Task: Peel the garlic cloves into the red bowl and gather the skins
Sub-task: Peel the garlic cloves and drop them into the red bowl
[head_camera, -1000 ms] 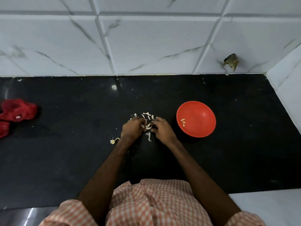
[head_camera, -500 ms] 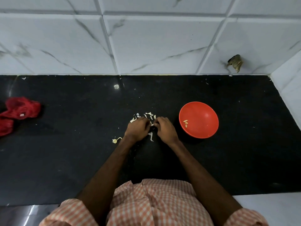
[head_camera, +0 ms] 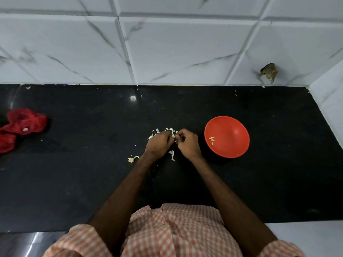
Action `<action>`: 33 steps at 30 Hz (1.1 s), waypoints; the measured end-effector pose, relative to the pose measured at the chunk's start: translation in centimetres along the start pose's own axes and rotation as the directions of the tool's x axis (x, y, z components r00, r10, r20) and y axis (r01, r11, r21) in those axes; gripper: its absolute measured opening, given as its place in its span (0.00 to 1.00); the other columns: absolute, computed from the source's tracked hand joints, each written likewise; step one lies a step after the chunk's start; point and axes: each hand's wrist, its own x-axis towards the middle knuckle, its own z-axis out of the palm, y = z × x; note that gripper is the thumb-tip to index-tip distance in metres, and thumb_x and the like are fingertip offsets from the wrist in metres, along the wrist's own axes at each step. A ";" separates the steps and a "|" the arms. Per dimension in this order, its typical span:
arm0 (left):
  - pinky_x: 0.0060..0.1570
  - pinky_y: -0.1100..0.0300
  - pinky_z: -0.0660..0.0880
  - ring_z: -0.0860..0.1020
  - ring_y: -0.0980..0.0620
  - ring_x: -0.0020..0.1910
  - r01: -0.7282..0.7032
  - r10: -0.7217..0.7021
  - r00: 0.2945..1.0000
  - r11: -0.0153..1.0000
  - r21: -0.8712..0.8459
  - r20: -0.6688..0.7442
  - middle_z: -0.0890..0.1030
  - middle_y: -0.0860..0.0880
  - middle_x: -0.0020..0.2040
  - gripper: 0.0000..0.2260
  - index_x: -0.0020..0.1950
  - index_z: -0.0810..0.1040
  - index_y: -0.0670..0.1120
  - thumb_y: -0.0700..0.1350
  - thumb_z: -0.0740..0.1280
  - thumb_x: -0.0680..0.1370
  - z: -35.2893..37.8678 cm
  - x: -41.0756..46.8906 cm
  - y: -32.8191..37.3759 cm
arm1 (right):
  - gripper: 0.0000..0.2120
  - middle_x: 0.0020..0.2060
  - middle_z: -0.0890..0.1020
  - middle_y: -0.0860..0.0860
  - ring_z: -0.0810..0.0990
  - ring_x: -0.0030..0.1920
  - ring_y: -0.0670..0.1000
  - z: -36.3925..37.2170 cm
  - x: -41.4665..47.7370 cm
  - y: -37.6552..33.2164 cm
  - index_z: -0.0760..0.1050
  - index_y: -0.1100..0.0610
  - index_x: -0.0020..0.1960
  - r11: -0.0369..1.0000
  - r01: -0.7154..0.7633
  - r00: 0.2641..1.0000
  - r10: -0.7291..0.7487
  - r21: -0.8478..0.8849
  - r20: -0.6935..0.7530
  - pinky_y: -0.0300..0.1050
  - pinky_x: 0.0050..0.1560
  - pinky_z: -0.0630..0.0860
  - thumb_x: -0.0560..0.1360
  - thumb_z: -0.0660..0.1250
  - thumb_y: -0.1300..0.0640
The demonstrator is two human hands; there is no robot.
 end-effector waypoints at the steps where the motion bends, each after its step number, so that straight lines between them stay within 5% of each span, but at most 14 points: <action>1: 0.39 0.54 0.66 0.77 0.45 0.44 0.004 -0.005 1.000 1.000 -0.012 -0.008 0.76 0.48 0.42 0.12 0.45 0.74 0.42 0.47 0.58 0.82 0.0 0.0 0.0 | 0.04 0.34 0.79 0.45 0.78 0.35 0.41 0.0 0.0 -0.2 0.80 0.59 0.44 1.000 -0.004 1.000 0.004 0.001 -0.003 0.29 0.36 0.70 0.75 0.69 0.66; 5: 0.37 0.55 0.64 0.74 0.46 0.39 0.012 -0.017 0.998 0.997 -0.077 -0.062 0.73 0.49 0.37 0.11 0.42 0.73 0.41 0.45 0.61 0.81 0.0 0.0 0.5 | 0.07 0.34 0.80 0.47 0.80 0.32 0.45 0.0 0.4 -0.6 0.79 0.56 0.42 0.999 -0.033 0.999 0.033 0.012 0.007 0.39 0.35 0.77 0.75 0.69 0.66; 9: 0.35 0.52 0.67 0.72 0.47 0.34 0.017 -0.034 0.996 0.975 -0.222 -0.076 0.75 0.47 0.34 0.11 0.40 0.74 0.39 0.43 0.64 0.79 0.3 0.3 0.5 | 0.07 0.35 0.81 0.49 0.80 0.27 0.41 -0.3 0.6 -1.1 0.79 0.59 0.43 0.995 -0.074 0.997 0.074 0.070 0.008 0.36 0.28 0.77 0.76 0.68 0.69; 14: 0.33 0.56 0.64 0.69 0.52 0.31 -0.022 -0.002 0.997 0.947 -0.321 -0.074 0.73 0.49 0.31 0.12 0.37 0.73 0.39 0.41 0.64 0.80 0.3 0.4 0.2 | 0.11 0.37 0.84 0.52 0.86 0.38 0.51 -0.4 1.0 -0.6 0.80 0.53 0.39 0.970 -0.154 0.988 0.151 0.187 0.031 0.52 0.40 0.85 0.76 0.69 0.67; 17: 0.31 0.65 0.62 0.68 0.58 0.29 -0.040 0.007 0.996 0.927 -0.374 -0.090 0.71 0.53 0.29 0.12 0.37 0.73 0.42 0.41 0.65 0.80 0.2 0.5 -0.3 | 0.08 0.40 0.84 0.54 0.85 0.42 0.53 -0.7 0.8 -0.7 0.81 0.55 0.43 0.927 -0.210 0.977 0.192 0.311 0.088 0.51 0.43 0.85 0.77 0.69 0.66; 21: 0.31 0.62 0.63 0.68 0.59 0.27 -0.024 -0.021 0.993 0.924 -0.383 -0.114 0.71 0.54 0.28 0.11 0.36 0.74 0.45 0.43 0.65 0.79 0.1 0.7 -0.9 | 0.09 0.39 0.82 0.46 0.82 0.42 0.46 -0.8 0.6 -0.6 0.79 0.49 0.43 0.977 -0.069 0.997 0.075 0.202 -0.024 0.43 0.43 0.81 0.73 0.74 0.62; 24: 0.31 0.59 0.64 0.67 0.59 0.27 -0.016 -0.039 0.990 0.924 -0.383 -0.136 0.71 0.54 0.28 0.11 0.35 0.74 0.49 0.44 0.65 0.78 -0.1 0.8 -0.7 | 0.10 0.36 0.82 0.43 0.82 0.37 0.45 -0.6 0.7 -1.0 0.81 0.49 0.42 0.986 -0.019 0.998 0.027 0.166 -0.048 0.46 0.43 0.81 0.73 0.74 0.64; 28: 0.32 0.59 0.65 0.68 0.59 0.28 -0.047 -0.014 0.988 0.923 -0.381 -0.154 0.72 0.55 0.28 0.08 0.40 0.79 0.45 0.44 0.66 0.78 -0.6 1.0 -0.3 | 0.10 0.42 0.86 0.49 0.86 0.41 0.50 -0.8 0.8 -1.4 0.83 0.52 0.47 0.958 -0.035 0.999 0.037 0.286 -0.001 0.55 0.47 0.84 0.77 0.69 0.66; 33: 0.33 0.57 0.67 0.69 0.57 0.29 -0.039 -0.024 0.986 0.928 -0.372 -0.163 0.74 0.53 0.29 0.10 0.39 0.78 0.46 0.50 0.64 0.76 -0.5 0.9 -0.3 | 0.06 0.48 0.85 0.44 0.83 0.51 0.45 -1.2 0.9 -1.8 0.84 0.51 0.53 0.959 0.054 0.998 -0.043 0.278 -0.045 0.49 0.53 0.82 0.79 0.69 0.57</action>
